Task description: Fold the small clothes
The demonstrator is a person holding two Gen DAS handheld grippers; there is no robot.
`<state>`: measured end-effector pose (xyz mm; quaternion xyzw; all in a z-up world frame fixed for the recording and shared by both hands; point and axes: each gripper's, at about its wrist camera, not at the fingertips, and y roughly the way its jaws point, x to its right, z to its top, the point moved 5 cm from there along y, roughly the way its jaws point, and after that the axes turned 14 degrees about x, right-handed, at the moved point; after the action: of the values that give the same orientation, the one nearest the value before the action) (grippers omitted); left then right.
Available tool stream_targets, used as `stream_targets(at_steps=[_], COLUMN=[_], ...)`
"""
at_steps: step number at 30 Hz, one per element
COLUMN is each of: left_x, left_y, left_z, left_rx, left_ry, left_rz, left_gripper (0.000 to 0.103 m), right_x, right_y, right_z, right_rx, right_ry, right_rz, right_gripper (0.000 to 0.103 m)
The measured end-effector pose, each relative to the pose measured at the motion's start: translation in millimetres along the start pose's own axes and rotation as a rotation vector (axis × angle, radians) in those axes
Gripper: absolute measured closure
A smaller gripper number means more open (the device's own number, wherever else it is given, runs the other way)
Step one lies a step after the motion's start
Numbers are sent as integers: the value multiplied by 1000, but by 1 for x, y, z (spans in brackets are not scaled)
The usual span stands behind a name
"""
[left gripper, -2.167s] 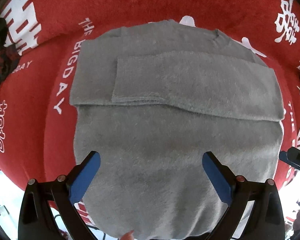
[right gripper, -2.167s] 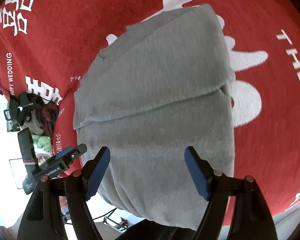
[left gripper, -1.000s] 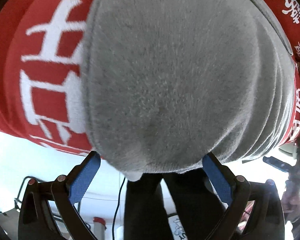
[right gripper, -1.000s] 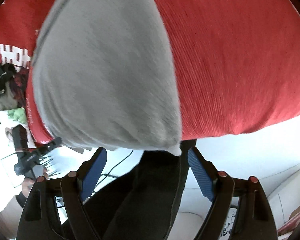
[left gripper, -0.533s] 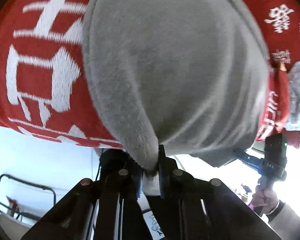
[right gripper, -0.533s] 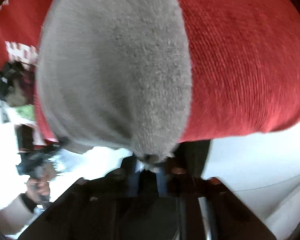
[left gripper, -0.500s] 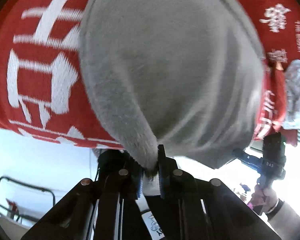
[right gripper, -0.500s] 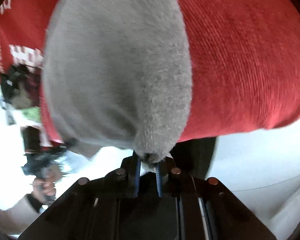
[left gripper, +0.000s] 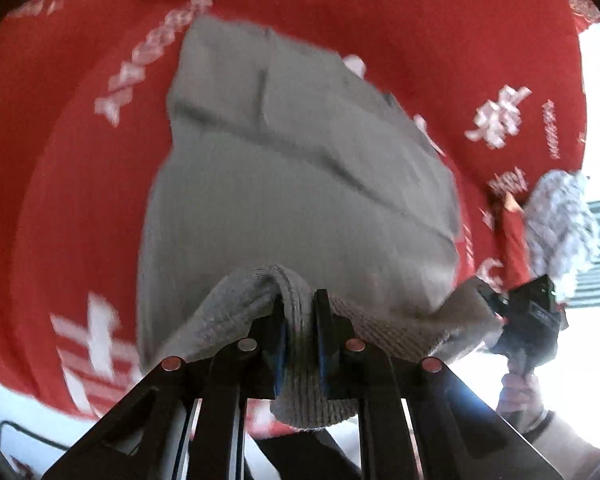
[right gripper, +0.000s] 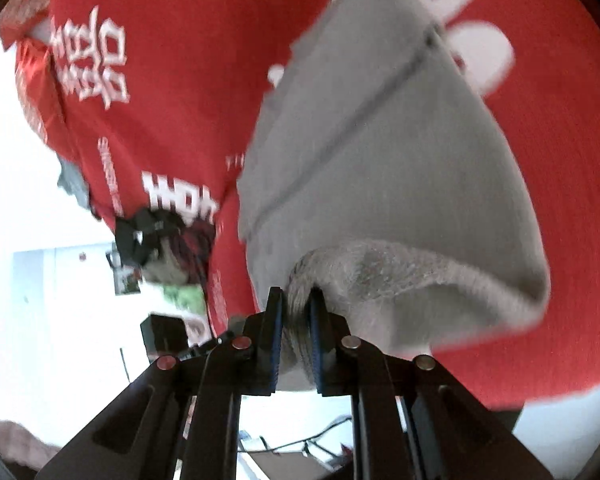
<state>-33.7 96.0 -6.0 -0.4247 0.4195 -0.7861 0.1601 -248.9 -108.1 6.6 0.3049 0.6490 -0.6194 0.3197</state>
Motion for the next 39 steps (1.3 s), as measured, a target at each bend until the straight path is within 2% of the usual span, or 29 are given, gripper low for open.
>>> stream_targets(at_steps=[2, 4, 5, 6, 8, 9, 13, 15, 16, 17, 20, 25, 26, 27, 28, 29, 30, 31, 35, 39], left_x=[2, 3, 2, 1, 0, -5, 0, 12, 15, 20, 29, 20, 18, 15, 13, 11, 12, 14, 33, 54], left_y=[11, 21, 23, 21, 14, 7, 3, 8, 10, 15, 34, 71, 75, 78, 81, 80, 75, 69, 31, 1], left_z=[19, 31, 37, 40, 46, 48, 55, 57, 57, 57, 53, 49, 49, 49, 48, 49, 51, 53, 63, 89], left_rx=[15, -9, -12, -7, 40, 62, 59, 47, 39, 30, -20, -88, -95, -99, -120, -118, -99, -81, -9, 66], left_ry=[11, 15, 23, 33, 68, 90, 142, 216, 247, 288, 354, 370, 366, 359, 348, 335, 328, 324, 337, 348], left_rz=[54, 93, 126, 149, 217, 232, 245, 246, 244, 245, 244, 286, 294, 296, 298, 306, 294, 276, 217, 182], left_gripper=[89, 89, 80, 59, 27, 26, 26, 24, 22, 21, 21, 22, 30, 67, 86, 93, 93, 93, 94, 96], right_x=[6, 13, 10, 14, 15, 14, 8, 2, -2, -8, -16, -11, -7, -4, 1, 2, 0, -4, -30, -61], right_y=[8, 16, 23, 21, 22, 22, 24, 26, 25, 26, 30, 60, 67, 71, 75, 77, 77, 76, 58, 35], right_z=[24, 37, 45, 54, 66, 71, 82, 86, 87, 87, 83, 71, 67, 66, 63, 62, 60, 57, 53, 63], right_rx=[17, 30, 39, 46, 59, 62, 42, 29, 26, 29, -3, -105, -129, -141, -152, -149, -146, -155, -109, -41], right_ry=[24, 45, 53, 62, 77, 78, 20, -46, -90, -148, -296, -465, -489, -495, -502, -519, -552, -574, -663, -655], right_rz=[-27, -49, -64, -73, -90, -100, -169, -231, -263, -292, -356, -461, -481, -497, -522, -539, -552, -548, -520, -470], right_gripper=[89, 89, 89, 89, 88, 86, 84, 57, 35, 30, 30, 30, 30, 31, 37, 56, 73, 96, 97, 97])
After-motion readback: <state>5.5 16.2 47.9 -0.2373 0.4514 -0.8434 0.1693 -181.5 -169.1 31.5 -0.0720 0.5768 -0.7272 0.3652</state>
